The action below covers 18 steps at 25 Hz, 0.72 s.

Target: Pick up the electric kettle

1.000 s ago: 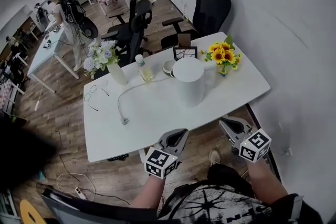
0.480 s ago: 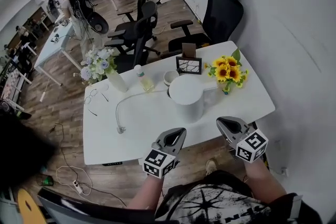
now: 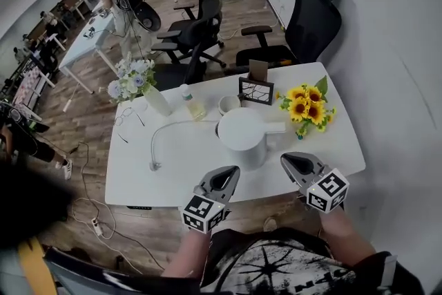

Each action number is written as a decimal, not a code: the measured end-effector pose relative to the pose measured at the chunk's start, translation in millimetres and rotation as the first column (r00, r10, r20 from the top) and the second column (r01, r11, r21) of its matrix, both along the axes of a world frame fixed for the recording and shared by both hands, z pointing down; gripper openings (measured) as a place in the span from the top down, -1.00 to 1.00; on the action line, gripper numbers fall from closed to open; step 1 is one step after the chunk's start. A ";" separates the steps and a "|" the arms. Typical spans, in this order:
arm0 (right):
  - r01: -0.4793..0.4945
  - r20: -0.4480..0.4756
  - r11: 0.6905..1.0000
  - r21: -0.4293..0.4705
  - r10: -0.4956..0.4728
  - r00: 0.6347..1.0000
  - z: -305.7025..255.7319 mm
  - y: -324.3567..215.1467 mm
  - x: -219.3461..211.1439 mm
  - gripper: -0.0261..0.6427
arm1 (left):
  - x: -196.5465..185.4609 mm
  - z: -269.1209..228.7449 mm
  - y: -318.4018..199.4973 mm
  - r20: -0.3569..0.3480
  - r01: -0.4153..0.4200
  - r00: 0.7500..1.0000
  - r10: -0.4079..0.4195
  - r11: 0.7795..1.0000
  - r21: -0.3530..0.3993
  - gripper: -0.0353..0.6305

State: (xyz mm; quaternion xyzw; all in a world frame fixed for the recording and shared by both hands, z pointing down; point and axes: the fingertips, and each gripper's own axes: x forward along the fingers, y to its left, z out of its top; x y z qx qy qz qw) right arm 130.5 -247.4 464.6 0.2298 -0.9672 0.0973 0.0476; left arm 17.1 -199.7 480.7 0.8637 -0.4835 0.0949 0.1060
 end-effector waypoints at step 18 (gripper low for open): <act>-0.085 0.000 0.996 -0.029 0.086 0.996 12.4 -17.7 -6.1 0.85 | -11.3 17.0 -14.8 -0.016 -0.076 0.997 0.076 0.996 -0.038 0.87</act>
